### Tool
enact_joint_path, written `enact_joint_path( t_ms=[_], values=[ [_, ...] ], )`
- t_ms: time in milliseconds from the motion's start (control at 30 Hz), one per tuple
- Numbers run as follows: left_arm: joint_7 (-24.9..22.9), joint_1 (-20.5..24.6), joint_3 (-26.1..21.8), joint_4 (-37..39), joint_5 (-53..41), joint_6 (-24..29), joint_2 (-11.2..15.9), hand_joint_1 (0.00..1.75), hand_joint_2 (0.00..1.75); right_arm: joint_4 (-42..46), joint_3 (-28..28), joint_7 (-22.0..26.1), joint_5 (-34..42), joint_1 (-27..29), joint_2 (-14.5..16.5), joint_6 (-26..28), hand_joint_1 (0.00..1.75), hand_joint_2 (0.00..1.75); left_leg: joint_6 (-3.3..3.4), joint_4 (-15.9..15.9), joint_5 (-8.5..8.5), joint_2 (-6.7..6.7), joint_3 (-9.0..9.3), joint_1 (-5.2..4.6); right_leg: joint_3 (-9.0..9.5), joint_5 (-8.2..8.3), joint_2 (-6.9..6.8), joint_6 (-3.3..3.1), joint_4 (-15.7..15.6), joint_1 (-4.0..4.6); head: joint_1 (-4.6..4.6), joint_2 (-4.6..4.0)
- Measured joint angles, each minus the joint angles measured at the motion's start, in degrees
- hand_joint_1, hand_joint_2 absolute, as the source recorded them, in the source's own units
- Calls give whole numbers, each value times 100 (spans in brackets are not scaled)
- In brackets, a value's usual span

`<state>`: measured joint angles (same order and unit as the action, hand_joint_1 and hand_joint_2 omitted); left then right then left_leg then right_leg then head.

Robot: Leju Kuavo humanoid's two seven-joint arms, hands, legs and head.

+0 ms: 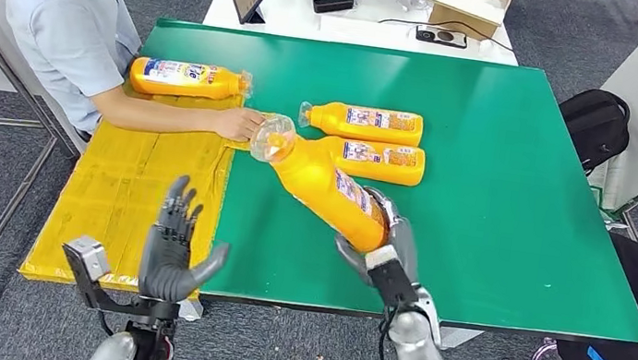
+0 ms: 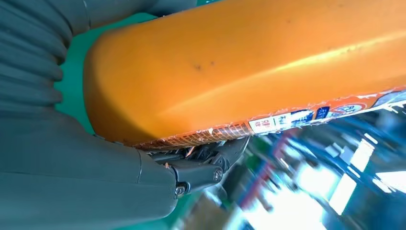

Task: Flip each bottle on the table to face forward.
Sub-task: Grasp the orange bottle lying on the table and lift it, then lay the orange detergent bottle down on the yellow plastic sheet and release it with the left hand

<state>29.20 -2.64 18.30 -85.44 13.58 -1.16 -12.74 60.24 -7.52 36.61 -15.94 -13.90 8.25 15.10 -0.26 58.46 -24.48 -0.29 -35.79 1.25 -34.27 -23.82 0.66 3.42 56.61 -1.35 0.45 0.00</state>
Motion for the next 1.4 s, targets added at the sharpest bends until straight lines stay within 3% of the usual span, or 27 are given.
enact_joint_path(
  t_ms=[133, 333, 533, 1000, 1033, 1133, 1167, 1200, 1300, 1333, 1400],
  values=[
    [-298, -30, 284, 90, 117, -494, 11, 0, 175, 687, -179, 143, 70, 338, 108, 606, 175, 175, -1, -1, -2, 0, -6, -1, -4, -1, 1, 0, 0, -1, 0, 0],
    [-188, -121, 605, 226, 46, -419, 80, 0, 175, 873, -536, 135, -90, 441, 197, 497, 175, 175, -1, 0, -1, 1, -6, -1, -4, 1, 0, 0, 0, 0, 0, 0],
    [-29, -72, 737, -78, -576, -104, 90, 0, 175, 168, -1021, -8, -500, 262, 356, -41, 175, 175, -2, -1, 1, 0, -5, 3, -5, 1, 0, -1, 1, 1, -1, 0],
    [-43, 83, 774, -231, -432, 33, 87, 0, 175, -744, -1766, 58, -810, 144, 675, -96, 175, 175, -2, -1, 0, 1, -6, 1, -7, 0, 0, -1, 1, 0, 0, 0],
    [-92, 83, 773, -236, -351, 43, 87, 24, 175, -763, -1784, 58, -805, 142, 681, -84, 175, 175, -2, -1, 0, 1, -6, 1, -7, 0, 0, -1, 1, 0, 0, 0],
    [-490, 97, 763, -234, 184, -32, 89, 155, 175, -834, -1831, 59, -756, 140, 700, -3, 175, 175, -2, 0, 0, 1, -6, 1, -7, 0, 0, -1, 1, 0, 0, 0],
    [-625, 107, 753, -223, 391, -85, 94, 175, 175, -861, -1844, 59, -728, 141, 704, 20, 169, 175, -2, 0, 0, 1, -6, 1, -7, 0, 0, -1, 1, 0, 0, 0],
    [-709, 116, 742, -210, 551, -133, 99, 175, 175, -886, -1861, 59, -700, 140, 709, 32, 140, 175, -2, 0, 0, 1, -7, 1, -7, 0, 0, -1, 1, 0, 0, 0],
    [-695, 133, 717, -189, 718, -203, 114, 175, 175, -928, -1932, 59, -620, 122, 714, 14, 16, 175, -2, 0, 0, 1, -7, 1, -7, 0, 0, -1, 1, 0, 0, 0],
    [-691, 143, 709, -188, 772, -235, 120, 175, 175, -934, -1965, 60, -596, 117, 714, -9, 2, 175, -2, 0, 0, 1, -6, 1, -8, 0, 0, -1, 1, 0, 0, 0],
    [-727, 165, 679, -188, 934, -362, 136, 175, 175, -943, -2034, 72, -547, 117, 713, -74, 0, 87, -2, 0, 0, 1, -6, 1, -8, 0, 0, -1, 1, 0, 0, 0]
  ],
)
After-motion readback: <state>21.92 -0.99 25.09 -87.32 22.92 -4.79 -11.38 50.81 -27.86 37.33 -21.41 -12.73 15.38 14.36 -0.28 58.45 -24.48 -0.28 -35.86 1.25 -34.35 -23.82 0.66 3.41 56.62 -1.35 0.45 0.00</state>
